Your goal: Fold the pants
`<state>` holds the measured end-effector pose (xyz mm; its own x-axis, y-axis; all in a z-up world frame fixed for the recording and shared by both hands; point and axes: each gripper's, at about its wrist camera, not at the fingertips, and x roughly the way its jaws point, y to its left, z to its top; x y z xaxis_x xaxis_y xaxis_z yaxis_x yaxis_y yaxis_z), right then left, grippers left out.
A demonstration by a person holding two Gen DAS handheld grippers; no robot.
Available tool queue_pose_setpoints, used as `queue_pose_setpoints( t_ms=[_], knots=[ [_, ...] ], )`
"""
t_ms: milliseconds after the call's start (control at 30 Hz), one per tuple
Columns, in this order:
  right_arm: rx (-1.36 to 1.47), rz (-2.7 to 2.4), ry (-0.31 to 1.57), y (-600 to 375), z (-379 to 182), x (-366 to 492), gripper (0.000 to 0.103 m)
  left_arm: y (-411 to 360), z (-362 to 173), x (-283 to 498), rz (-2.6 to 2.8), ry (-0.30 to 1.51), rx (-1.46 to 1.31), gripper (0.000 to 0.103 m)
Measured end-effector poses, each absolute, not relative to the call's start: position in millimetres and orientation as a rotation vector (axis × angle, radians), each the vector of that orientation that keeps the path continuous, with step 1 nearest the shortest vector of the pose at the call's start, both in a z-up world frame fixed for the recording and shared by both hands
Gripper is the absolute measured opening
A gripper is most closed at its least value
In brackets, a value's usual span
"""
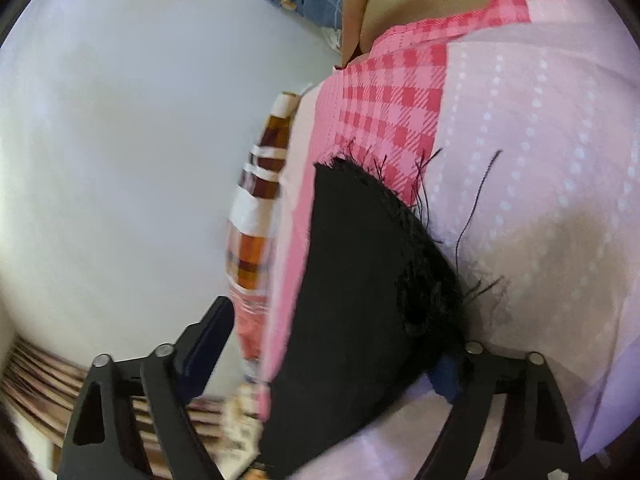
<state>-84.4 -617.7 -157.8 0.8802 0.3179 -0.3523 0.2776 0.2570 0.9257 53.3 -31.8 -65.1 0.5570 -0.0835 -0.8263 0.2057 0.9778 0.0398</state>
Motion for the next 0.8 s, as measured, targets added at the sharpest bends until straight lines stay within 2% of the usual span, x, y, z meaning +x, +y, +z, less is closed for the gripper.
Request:
queue_pose_setpoints(
  t_ms=[67,133,200,300,633,733,800],
  knots=[
    [1.285,0.029,0.564,-612,-156,-80,0.071,-33,-66,52,-0.169,0.969,0.146,0.082],
    [1.236,0.002,0.608,-607,-155,-77,0.054,-33,-66,52,-0.164,0.969,0.155,0.083],
    [1.222,-0.038,0.664,-605,-162,-75,0.010,-32,-67,52,-0.159,0.976,0.159,0.082],
    [1.265,-0.041,0.644,-606,-173,-80,0.007,-25,-70,53,-0.152,0.994,0.142,0.082],
    [1.292,-0.023,0.638,-608,-174,-81,0.009,25,-77,53,-0.138,1.025,-0.018,0.082],
    [1.301,-0.003,0.629,-608,-171,-79,0.017,37,-79,54,-0.131,1.030,-0.063,0.082],
    [1.299,0.012,0.608,-606,-166,-77,0.036,41,-80,54,-0.127,1.031,-0.075,0.082]
  ],
)
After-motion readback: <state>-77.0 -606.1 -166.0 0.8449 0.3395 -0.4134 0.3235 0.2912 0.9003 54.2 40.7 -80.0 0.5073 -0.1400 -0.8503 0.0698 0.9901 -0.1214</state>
